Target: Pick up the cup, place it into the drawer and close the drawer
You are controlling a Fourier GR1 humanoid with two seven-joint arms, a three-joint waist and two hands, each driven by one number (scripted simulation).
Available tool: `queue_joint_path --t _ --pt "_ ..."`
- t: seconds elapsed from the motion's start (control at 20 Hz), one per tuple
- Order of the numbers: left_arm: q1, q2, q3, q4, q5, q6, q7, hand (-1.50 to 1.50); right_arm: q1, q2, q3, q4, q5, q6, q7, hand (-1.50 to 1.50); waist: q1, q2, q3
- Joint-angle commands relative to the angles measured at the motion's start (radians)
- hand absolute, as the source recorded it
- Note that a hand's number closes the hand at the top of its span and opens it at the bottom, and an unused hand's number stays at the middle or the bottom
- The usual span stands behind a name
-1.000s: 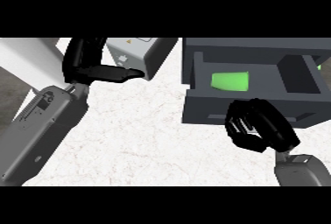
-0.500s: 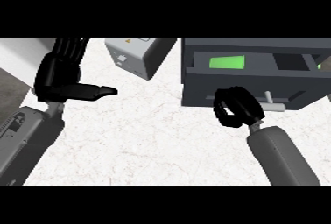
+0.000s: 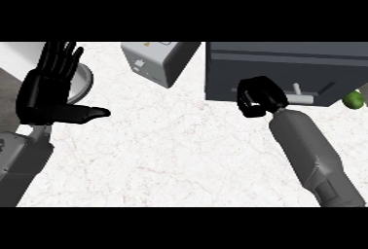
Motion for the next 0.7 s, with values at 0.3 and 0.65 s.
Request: queue_joint_path --t 0.3,0.65 --pt "0.013 -0.018 0.001 0.005 -0.006 -0.069 -0.019 -1.50 -0.189 -0.102 -0.108 0.283 -0.040 0.051 -0.051 1.50 0.033 0.035 0.006" --pt "0.029 -0.012 0.006 -0.001 0.006 -0.101 -0.011 -1.50 -0.200 -0.118 -0.154 0.310 -0.084 0.059 -0.078 1.50 0.053 0.041 0.006"
